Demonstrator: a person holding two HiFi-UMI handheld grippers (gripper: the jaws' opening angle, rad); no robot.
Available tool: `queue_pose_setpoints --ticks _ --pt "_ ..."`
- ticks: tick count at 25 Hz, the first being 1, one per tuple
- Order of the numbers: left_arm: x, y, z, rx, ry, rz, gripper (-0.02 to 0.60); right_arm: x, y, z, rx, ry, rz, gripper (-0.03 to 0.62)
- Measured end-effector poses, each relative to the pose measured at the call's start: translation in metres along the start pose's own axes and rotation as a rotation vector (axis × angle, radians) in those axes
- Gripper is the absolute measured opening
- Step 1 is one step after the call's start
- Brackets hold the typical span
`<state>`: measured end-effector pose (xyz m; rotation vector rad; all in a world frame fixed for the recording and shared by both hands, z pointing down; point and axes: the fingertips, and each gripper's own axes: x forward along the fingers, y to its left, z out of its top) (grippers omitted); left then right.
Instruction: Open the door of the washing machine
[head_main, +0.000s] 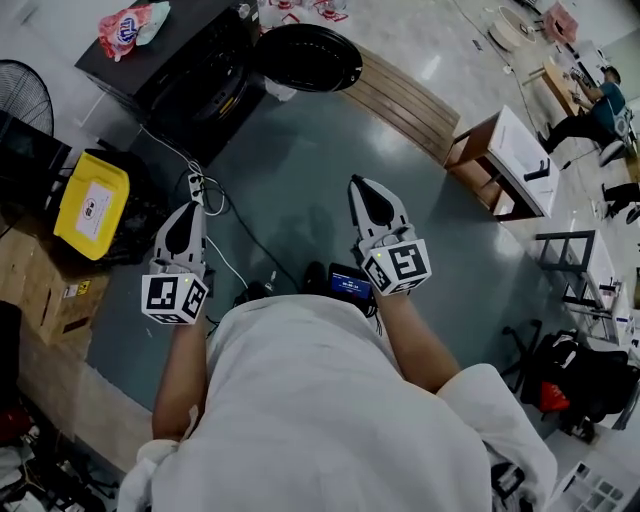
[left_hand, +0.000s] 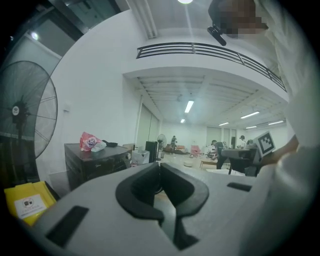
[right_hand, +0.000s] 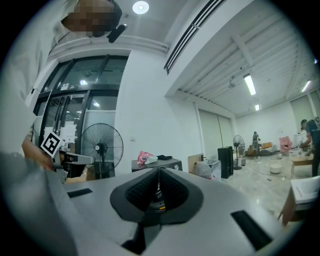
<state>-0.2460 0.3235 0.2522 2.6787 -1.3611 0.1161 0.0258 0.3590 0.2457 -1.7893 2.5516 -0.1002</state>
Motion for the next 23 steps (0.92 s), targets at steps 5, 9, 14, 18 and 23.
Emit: queue_pose_setpoints --ticks 5,9,14,18,23 --pt "-0.003 -0.002 -0.004 -0.004 0.001 -0.023 0.015 -0.005 0.005 -0.004 0.004 0.013 -0.016 0.032" --pt "-0.003 -0.001 -0.003 -0.003 -0.004 -0.030 0.015 -0.011 0.004 -0.007 0.001 0.024 -0.028 0.032" --pt "-0.001 -0.005 -0.005 -0.007 0.008 -0.037 0.015 -0.018 0.005 -0.013 0.007 0.033 -0.028 0.032" --pt "0.002 -0.015 -0.007 0.003 0.015 -0.046 0.015 -0.023 -0.001 -0.017 0.012 0.036 -0.032 0.032" --pt "0.003 -0.023 -0.007 -0.004 0.013 -0.040 0.015 -0.029 -0.010 -0.016 0.013 0.033 -0.034 0.032"
